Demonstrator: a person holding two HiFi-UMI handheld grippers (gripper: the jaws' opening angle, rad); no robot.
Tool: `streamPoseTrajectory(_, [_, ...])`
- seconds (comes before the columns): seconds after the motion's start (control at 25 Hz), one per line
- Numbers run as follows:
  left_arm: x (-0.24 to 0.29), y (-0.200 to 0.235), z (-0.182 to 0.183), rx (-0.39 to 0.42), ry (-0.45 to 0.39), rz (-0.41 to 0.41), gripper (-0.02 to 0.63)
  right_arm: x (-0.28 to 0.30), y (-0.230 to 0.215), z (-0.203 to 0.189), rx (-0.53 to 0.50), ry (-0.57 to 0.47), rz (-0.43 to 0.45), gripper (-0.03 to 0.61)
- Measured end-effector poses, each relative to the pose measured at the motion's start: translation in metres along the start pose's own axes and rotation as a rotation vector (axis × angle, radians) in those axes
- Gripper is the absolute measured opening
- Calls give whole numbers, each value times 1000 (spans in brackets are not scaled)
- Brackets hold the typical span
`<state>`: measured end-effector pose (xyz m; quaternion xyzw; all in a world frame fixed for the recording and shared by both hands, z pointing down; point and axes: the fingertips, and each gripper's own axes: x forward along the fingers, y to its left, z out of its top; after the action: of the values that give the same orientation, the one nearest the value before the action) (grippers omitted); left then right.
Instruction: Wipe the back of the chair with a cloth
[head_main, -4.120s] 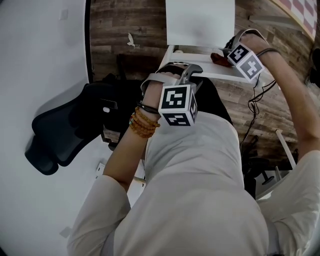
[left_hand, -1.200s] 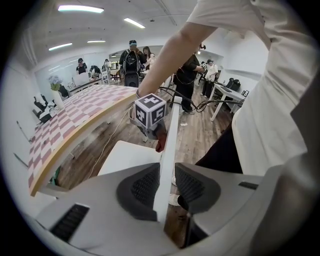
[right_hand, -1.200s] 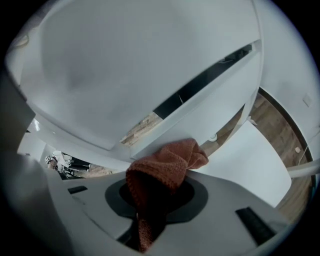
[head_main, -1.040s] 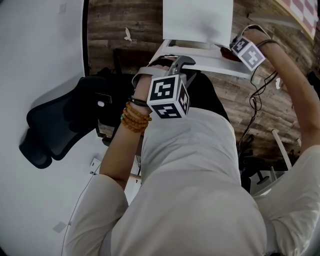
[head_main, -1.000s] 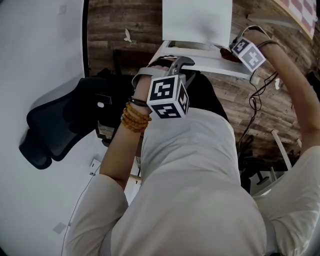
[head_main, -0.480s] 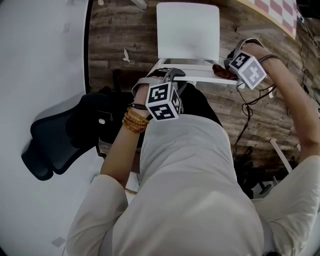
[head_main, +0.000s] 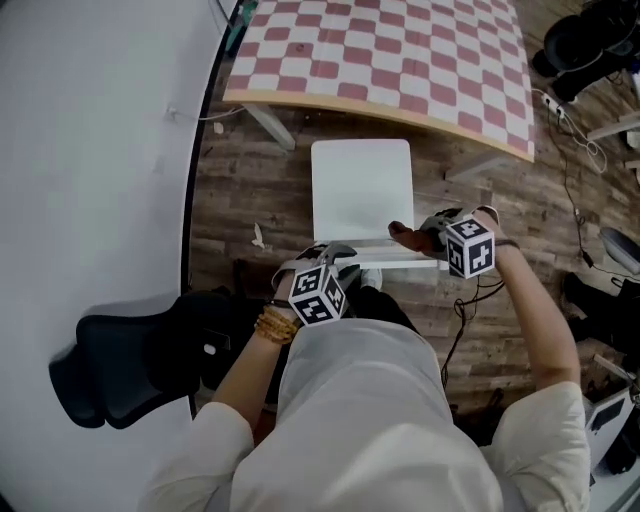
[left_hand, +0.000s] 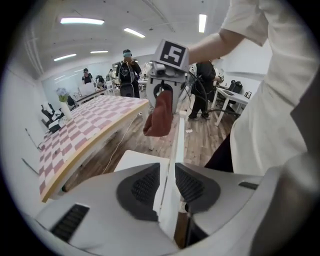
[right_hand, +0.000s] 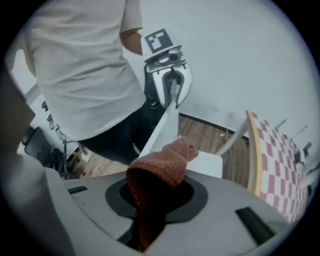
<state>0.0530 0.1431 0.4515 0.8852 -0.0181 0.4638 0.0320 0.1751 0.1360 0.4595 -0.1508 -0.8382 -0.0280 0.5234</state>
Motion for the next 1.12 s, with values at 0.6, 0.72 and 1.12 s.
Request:
streamPoseTrajectory(0.6, [-161, 62, 154, -73, -577, 337, 28, -192, -49, 129, 541, -742, -737, 98])
streamPoseTrajectory(0.72, [-198, 60, 181, -89, -688, 367, 26, -225, -47, 156, 535, -797, -838, 98])
streamPoseTrajectory(1.12, [-277, 73, 209, -274, -972, 467, 25, -284, -31, 202, 573, -890, -1046, 96])
